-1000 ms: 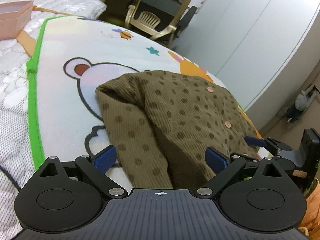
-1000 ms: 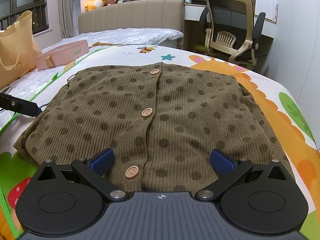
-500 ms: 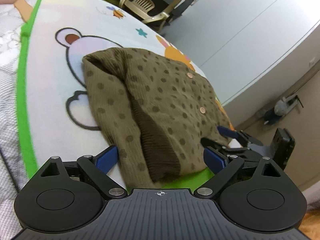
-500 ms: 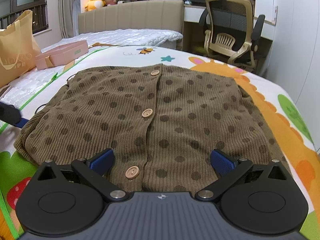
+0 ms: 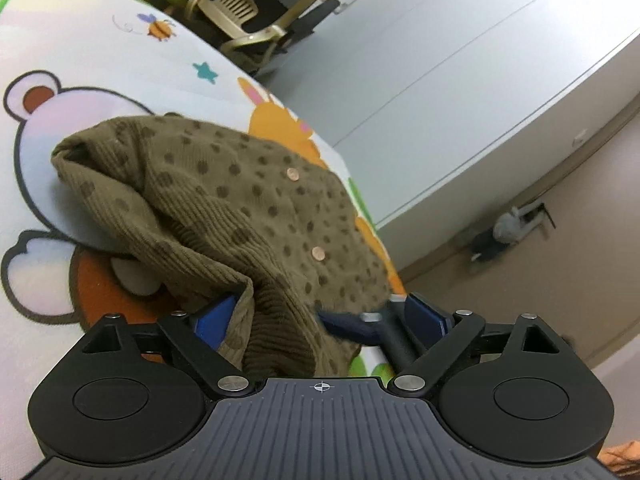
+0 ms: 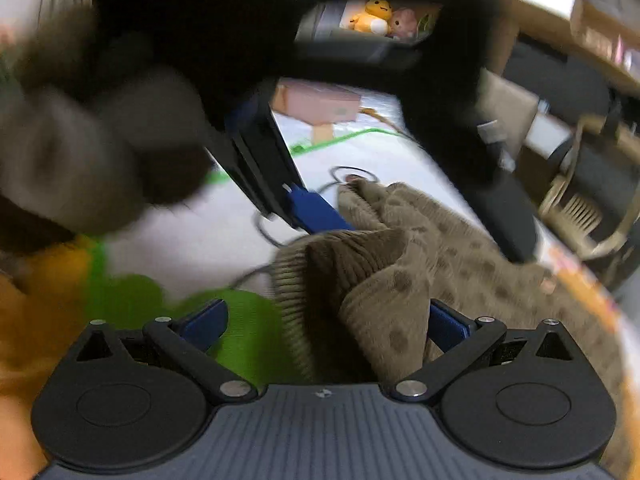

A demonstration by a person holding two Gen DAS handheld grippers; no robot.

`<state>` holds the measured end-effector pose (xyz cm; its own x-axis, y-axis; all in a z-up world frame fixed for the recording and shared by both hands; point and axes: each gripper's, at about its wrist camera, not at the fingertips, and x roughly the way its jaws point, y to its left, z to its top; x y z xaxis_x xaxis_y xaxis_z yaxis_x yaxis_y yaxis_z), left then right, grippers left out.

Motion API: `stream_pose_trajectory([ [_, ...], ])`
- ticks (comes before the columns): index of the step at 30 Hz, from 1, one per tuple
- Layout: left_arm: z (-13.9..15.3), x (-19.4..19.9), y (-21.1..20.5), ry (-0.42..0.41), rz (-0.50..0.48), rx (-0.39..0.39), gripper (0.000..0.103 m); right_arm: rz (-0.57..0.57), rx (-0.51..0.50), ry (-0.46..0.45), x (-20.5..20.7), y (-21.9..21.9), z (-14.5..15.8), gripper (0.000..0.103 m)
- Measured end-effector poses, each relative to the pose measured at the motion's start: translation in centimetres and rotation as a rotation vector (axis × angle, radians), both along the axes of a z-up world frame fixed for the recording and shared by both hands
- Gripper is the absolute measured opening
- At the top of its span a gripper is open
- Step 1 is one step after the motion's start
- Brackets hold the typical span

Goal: Fold clothes

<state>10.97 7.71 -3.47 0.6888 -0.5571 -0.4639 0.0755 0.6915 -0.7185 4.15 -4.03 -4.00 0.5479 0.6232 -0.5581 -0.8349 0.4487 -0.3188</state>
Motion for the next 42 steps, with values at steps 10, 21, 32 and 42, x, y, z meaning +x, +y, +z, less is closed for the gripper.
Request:
stream_pose_trajectory([
  [10, -1.2, -0.6, 3.5, 0.042, 0.095, -0.060, 0.096, -0.250, 0.291, 0.215, 6.2, -4.4, 3.1, 0.079],
  [21, -2.9, 2.9, 4.9, 0.095, 0.167, -0.090, 0.097, -0.035, 0.105, 0.041, 0.5, -0.9, 0.9, 0.079],
  [32, 1.8, 8.8, -0.1, -0.027, 0.065, 0.010, 0.097, -0.090, 0.202, -0.025, 1.1, -3.0, 2.8, 0.041],
  [42, 6.4, 15.9, -10.2, -0.147, -0.151, 0.100, 0.097, -0.530, 0.271, 0.042, 9.7, -15.7, 3.9, 0.041],
])
